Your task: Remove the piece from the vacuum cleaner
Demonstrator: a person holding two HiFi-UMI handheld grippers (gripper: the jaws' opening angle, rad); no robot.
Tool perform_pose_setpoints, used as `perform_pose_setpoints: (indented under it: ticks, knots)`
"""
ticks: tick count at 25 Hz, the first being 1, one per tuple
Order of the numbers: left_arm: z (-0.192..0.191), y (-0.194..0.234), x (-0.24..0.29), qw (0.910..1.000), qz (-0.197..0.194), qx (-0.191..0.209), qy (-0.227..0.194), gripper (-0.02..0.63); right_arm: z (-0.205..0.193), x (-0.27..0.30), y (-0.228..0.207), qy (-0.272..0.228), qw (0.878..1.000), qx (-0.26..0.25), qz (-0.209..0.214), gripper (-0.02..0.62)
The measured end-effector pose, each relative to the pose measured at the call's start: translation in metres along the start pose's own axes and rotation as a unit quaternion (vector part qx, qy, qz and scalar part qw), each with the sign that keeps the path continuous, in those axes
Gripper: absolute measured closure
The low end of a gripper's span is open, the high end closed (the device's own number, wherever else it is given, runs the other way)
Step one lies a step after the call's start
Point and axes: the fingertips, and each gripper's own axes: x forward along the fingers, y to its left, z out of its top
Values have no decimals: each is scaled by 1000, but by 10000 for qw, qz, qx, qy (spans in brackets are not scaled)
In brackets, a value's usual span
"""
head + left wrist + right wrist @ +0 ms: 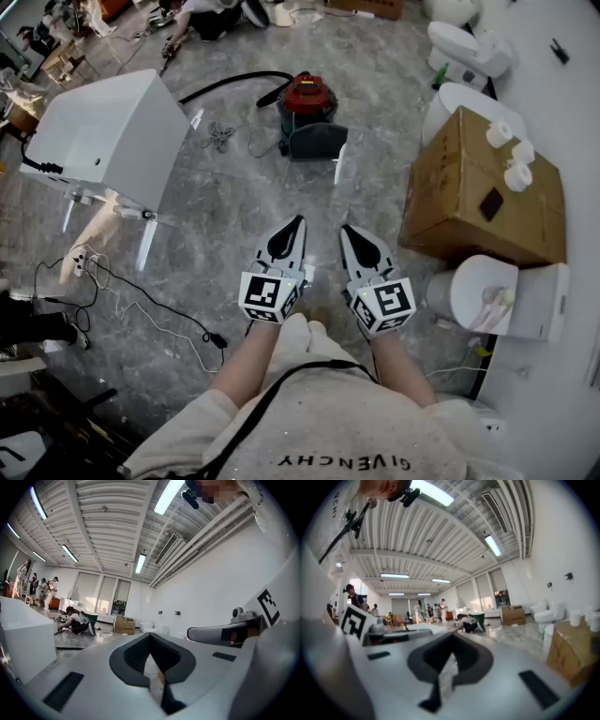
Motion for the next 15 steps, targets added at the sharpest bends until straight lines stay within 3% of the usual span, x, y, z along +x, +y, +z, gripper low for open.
perform_pose_setpoints:
  ticks: [15]
  knots:
    - [-11, -7, -3, 10000, 34, 44, -12, 584, -6, -5, -3, -64, 9999, -28, 81, 581]
